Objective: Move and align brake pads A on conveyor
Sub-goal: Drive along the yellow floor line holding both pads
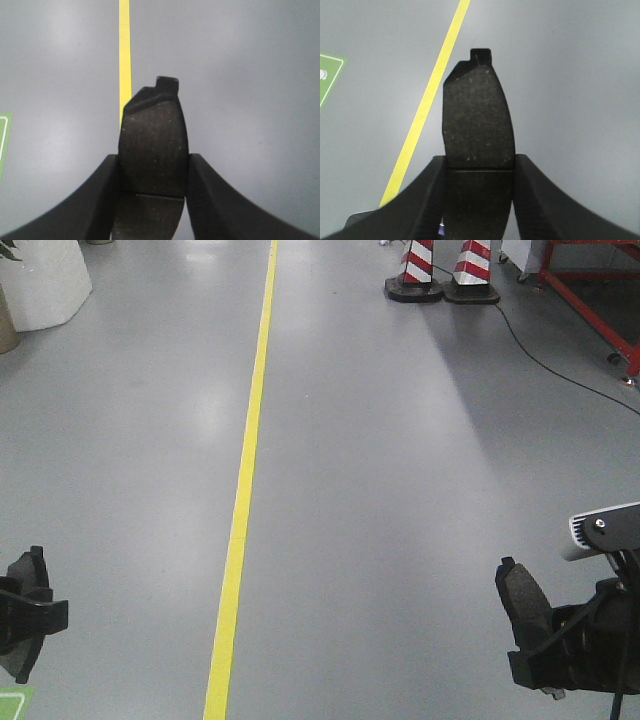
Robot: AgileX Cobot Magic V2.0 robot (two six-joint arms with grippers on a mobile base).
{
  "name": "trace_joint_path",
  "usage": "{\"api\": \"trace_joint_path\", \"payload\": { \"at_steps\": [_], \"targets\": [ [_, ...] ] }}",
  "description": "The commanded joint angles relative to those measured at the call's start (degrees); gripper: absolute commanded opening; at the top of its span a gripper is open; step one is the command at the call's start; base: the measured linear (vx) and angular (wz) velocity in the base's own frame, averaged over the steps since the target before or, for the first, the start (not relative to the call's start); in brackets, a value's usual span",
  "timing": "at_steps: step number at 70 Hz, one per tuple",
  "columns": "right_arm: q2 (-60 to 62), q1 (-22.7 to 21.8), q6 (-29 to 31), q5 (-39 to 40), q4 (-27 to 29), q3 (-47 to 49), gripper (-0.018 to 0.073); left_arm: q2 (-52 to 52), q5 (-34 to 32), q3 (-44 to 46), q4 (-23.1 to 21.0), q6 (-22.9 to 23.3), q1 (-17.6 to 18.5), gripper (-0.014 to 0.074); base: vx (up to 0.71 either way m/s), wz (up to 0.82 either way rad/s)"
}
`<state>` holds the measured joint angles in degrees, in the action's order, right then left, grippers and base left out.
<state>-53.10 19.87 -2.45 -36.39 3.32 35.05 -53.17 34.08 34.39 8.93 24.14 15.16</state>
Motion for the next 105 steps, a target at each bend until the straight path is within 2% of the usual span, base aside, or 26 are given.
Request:
{"api": "trace_joint_path", "payload": {
  "at_steps": [1, 105],
  "targets": [
    [0.65, -0.01, 0.55, 3.77, -0.23, 1.67, 0.009, 0.86, -4.0, 1.42, 0.17, 0.08, 0.12, 0.0177, 0.38, 0.0],
    [0.59, -0.01, 0.55, 3.49, -0.23, 1.67, 0.009, 0.86, -4.0, 1.42, 0.17, 0.08, 0.12, 0.0177, 0.51, 0.01]
  ]
}}
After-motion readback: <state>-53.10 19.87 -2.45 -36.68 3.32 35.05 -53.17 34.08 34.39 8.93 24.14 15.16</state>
